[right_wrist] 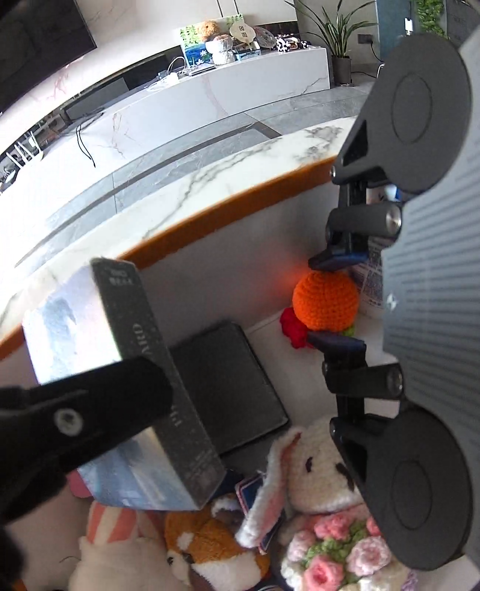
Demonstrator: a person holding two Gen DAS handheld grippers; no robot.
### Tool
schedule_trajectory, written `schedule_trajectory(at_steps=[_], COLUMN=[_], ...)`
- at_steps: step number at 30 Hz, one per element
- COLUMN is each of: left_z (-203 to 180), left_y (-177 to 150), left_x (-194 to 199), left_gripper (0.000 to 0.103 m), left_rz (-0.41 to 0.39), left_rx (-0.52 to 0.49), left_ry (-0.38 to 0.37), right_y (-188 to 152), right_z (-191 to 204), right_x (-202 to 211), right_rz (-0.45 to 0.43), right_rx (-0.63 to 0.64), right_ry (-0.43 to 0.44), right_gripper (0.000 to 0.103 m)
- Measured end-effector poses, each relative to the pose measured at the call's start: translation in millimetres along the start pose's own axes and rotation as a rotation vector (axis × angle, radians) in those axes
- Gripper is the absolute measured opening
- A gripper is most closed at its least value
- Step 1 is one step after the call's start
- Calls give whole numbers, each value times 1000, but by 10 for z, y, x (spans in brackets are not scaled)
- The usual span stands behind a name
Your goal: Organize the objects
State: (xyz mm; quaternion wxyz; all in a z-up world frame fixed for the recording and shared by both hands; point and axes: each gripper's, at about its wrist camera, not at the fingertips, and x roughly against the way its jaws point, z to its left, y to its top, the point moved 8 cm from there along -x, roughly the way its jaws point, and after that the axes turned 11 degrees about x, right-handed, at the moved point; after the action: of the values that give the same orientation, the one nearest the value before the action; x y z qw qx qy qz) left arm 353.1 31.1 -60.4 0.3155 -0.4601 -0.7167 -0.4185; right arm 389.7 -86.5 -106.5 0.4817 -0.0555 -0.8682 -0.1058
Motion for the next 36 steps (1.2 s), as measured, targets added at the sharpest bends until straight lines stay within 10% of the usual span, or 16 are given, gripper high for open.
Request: schedule_trajectory(at_steps=[10, 36], left_z=[-318, -626], left_y=[-124, -303], left_x=[-110, -891], left_gripper=[66, 65], left_rz=[32, 82], left_rx=[0, -31], left_ry=[-42, 129], right_y=[-353, -653], right_z=[-87, 420], right_x=[879, 774], right_rz=[-116, -125], right_rx=[-235, -390], right_ry=[112, 77], right_gripper=[37, 38])
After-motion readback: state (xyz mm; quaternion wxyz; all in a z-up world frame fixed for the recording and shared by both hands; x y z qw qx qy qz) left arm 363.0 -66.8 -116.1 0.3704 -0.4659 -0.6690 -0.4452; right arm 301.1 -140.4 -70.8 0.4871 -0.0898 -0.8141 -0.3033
